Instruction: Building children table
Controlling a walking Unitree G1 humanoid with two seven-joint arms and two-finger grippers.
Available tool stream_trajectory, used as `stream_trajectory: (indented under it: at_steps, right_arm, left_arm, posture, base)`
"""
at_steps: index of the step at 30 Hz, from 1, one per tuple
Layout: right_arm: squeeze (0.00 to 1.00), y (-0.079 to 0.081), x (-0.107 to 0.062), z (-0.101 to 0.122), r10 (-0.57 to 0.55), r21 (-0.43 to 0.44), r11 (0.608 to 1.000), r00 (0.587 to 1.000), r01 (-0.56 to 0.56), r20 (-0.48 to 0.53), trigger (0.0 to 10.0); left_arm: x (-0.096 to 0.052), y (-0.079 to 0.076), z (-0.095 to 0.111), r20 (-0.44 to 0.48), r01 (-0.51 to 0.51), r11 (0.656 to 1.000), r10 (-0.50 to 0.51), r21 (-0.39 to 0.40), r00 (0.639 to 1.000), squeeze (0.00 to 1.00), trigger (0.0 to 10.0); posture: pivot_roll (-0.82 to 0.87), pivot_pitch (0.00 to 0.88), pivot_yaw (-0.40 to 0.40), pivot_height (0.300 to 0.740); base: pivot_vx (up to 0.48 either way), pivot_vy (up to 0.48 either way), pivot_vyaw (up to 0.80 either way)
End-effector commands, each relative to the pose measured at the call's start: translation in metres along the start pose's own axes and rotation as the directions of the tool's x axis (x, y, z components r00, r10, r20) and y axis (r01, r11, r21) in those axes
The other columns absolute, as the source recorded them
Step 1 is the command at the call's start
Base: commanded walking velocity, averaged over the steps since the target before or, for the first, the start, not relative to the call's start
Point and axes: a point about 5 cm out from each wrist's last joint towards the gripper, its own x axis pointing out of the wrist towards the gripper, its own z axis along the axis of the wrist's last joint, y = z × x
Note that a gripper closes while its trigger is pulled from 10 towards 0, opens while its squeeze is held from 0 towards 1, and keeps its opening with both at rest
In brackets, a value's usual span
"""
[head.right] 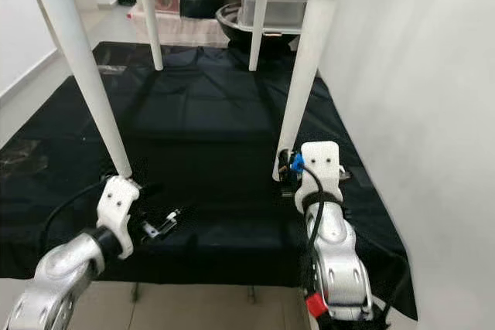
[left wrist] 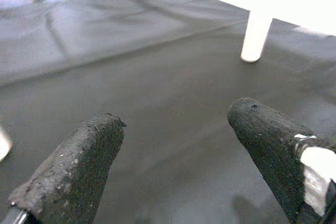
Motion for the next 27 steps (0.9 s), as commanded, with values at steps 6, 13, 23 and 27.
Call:
stream_trajectory:
  at_steps: [6, 13, 23, 27]
  right_arm:
    - [0.00, -0.015, -0.003, 0.001, -0.095, -0.092, 0.991, 0.994, 0.101, 0.060, 10.0]
    - [0.00, -0.009, -0.013, 0.003, -0.010, -0.107, 0.994, 0.994, 0.022, 0.113, 10.0]
    - [0.00, 0.002, -0.018, 0.004, 0.098, -0.142, 0.987, 0.985, -0.077, 0.144, 10.0]
    - [0.00, 0.000, -0.015, 0.003, 0.087, -0.125, 0.990, 0.986, -0.069, 0.145, 10.0]
  left_arm:
    - [-0.020, 0.006, 0.006, 0.020, -0.193, 0.980, 0.194, -0.041, 0.981, 0.00, 10.0]
    - [-0.035, 0.014, 0.008, 0.032, -0.280, 0.959, 0.279, 0.049, 0.960, 0.00, 10.0]
    - [-0.046, 0.027, 0.010, 0.046, -0.362, 0.924, 0.359, 0.121, 0.932, 0.00, 10.0]
    - [-0.045, 0.028, 0.013, 0.053, -0.371, 0.920, 0.367, 0.127, 0.929, 0.00, 10.0]
  posture:
    - [0.02, 0.000, -0.095, 0.740]
    - [0.03, 0.000, -0.101, 0.740]
    - [0.04, 0.000, -0.106, 0.740]
    - [0.04, 0.000, -0.104, 0.740]
  base:
    - [0.000, 0.000, 0.00]
    - [0.000, 0.000, 0.00]
    - [0.000, 0.000, 0.00]
    - [0.000, 0.000, 0.00]
